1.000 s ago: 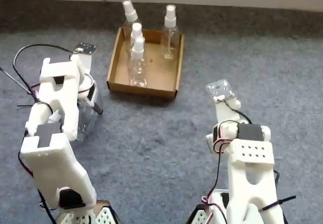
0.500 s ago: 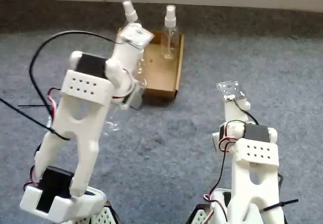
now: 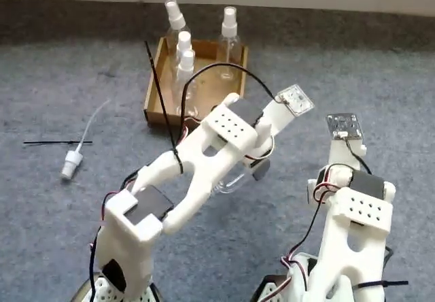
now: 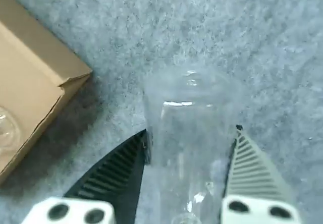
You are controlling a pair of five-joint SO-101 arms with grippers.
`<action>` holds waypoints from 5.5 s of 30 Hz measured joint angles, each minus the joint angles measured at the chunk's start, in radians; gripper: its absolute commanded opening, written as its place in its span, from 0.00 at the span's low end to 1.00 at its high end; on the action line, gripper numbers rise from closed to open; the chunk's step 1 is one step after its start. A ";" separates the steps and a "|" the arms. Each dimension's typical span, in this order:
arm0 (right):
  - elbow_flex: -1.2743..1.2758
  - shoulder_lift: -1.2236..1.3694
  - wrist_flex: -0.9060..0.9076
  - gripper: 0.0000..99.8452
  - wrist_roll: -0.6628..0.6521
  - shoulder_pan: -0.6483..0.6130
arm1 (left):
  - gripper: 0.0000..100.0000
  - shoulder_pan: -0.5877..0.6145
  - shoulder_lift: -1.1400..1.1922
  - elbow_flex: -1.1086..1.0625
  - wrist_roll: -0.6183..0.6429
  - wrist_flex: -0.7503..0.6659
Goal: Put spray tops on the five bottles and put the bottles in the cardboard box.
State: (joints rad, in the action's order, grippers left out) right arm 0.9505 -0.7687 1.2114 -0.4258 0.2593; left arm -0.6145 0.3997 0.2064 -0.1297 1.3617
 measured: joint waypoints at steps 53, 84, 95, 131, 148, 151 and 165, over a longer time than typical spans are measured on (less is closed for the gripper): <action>-0.598 0.542 0.270 0.33 -0.789 -0.763 | 0.26 1.313 -0.755 -0.505 -0.368 0.008; -0.215 0.540 -0.166 0.12 -0.535 -0.749 | 0.26 1.312 -0.756 -0.514 -0.368 -0.002; -0.244 0.543 -0.186 0.12 -0.094 -0.331 | 0.26 1.312 -0.756 -0.566 -0.368 -0.002; -0.643 0.884 -0.206 0.12 0.232 -0.143 | 0.21 1.175 -0.054 -0.408 -0.178 -0.135; -0.643 0.885 -0.192 0.12 0.232 -0.143 | 0.21 0.698 -0.242 -0.400 0.190 0.140; -0.643 0.885 -0.176 0.12 0.232 -0.143 | 0.20 0.707 -0.288 -0.364 0.086 0.140; -0.643 0.885 -0.175 0.12 0.232 -0.143 | 0.20 0.890 -0.333 -0.242 -1.198 0.143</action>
State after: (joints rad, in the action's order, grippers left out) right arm 0.3076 0.1166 1.0365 -0.1941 0.1166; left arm 0.2754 0.0667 -0.0361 -1.3280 1.5044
